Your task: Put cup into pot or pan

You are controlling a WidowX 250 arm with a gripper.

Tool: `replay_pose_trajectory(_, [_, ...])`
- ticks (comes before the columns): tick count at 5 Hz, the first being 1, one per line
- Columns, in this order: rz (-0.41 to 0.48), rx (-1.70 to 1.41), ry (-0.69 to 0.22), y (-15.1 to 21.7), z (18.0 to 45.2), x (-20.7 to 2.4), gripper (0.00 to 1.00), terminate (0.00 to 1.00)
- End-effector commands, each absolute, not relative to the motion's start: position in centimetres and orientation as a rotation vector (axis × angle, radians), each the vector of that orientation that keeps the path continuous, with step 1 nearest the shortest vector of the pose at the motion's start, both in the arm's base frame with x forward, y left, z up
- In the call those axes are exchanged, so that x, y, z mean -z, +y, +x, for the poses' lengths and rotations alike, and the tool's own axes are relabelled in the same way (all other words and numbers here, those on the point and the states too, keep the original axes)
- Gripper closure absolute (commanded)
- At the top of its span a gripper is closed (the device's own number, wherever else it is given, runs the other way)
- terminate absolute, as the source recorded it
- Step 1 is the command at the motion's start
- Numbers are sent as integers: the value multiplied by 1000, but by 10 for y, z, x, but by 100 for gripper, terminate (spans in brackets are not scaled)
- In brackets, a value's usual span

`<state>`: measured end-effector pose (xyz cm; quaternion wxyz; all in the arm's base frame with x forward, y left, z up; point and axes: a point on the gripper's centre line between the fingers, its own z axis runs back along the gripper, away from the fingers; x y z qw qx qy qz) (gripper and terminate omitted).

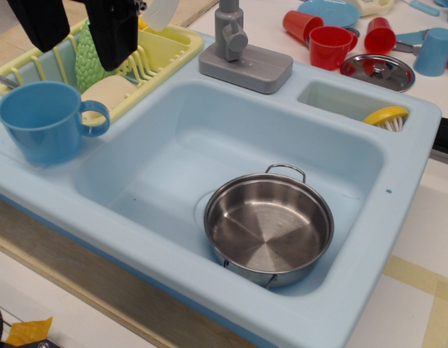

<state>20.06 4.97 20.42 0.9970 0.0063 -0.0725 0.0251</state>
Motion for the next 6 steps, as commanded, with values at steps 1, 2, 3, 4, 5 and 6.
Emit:
replay_pose_trajectory(1, [13,-50,-145,50,201,-204,0,0])
replay_pose_trajectory(2, [23,-82,-162,55,194,-196,0,0])
replay_pose_trajectory(3, [17,-104,-164,61,189,-185,0,0])
replay_pose_trajectory(4, [8,-115,-155,69,187,-176,0,0])
replay_pose_trajectory(5, [-32,-108,-152,77,187,-160,0,0])
replay_pose_trajectory(6, [-71,-103,-138,80,191,-143,0,0])
